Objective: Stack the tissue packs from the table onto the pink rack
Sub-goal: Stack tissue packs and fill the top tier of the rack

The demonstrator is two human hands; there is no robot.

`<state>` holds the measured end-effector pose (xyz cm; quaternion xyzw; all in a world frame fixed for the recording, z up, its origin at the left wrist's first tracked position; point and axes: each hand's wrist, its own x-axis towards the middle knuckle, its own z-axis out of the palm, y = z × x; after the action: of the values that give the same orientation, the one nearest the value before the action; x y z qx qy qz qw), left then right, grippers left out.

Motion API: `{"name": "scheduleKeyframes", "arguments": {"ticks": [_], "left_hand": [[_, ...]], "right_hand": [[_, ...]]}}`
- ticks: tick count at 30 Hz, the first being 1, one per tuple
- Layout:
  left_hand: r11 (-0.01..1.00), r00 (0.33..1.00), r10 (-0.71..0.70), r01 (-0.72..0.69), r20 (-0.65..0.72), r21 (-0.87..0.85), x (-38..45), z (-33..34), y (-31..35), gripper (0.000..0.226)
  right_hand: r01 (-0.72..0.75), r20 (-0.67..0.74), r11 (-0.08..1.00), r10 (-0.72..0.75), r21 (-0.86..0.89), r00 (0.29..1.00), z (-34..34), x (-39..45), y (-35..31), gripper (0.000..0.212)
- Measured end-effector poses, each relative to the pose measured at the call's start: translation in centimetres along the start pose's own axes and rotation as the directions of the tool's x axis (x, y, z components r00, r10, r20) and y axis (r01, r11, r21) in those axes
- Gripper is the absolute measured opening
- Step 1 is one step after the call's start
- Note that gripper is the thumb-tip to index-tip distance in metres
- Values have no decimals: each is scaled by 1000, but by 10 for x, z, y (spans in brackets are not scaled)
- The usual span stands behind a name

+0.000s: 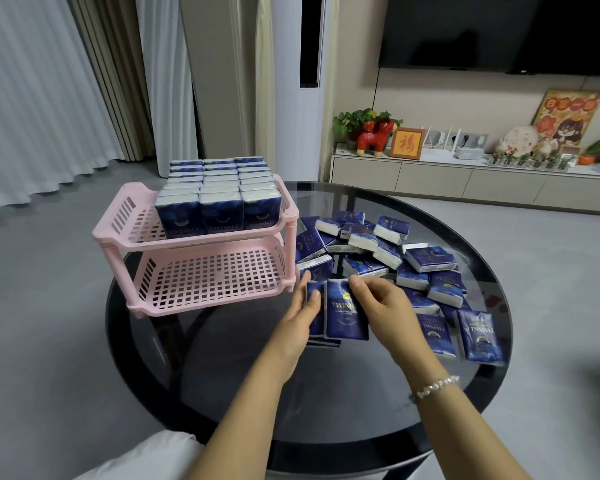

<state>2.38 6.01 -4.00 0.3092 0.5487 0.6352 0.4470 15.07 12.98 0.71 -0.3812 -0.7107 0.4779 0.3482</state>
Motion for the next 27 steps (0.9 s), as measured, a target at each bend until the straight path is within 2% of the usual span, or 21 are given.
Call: {"name": "scheduleKeyframes", "arguments": {"ticks": [4,8,10,11,13,16,18,20,24,27], "left_hand": [[999,999,19,-18,36,-35,-3,0,3,56],[999,996,41,-39,82,-24,-11,-4,8,94],[999,995,48,-50,87,22,-14,-6,10,90],[998,996,57,-59,70,22,-14,-7,11,79],[997,997,74,-74,32,-5,-16,-9,13,65],[997,997,74,-73,18,-29,-21,-15,17,68],[996,997,75,-74,16,-45,-25,-20,21,57],[997,997,76,-76,26,-24,-30,-25,23,59],[991,991,41,-57,124,124,-41,-41,25,92],[916,986,-63,-5,157,401,-52,-52,29,102]], "right_hand": [[16,-111,1000,-18,-17,994,13,-1,0,28],[40,-137,998,-45,-37,990,21,-1,-5,24],[47,-121,999,-49,-24,991,24,-1,-7,25],[38,-102,999,-38,-9,994,25,-1,-7,26],[-2,-22,998,3,57,1000,25,-1,-7,28],[-127,207,974,87,188,974,22,-2,-7,35],[-250,396,929,128,274,909,19,-1,-6,41],[-295,531,906,95,305,842,18,0,-4,39],[-248,601,904,-12,349,799,16,2,3,52],[-156,631,956,-37,248,775,14,3,6,75]]}}
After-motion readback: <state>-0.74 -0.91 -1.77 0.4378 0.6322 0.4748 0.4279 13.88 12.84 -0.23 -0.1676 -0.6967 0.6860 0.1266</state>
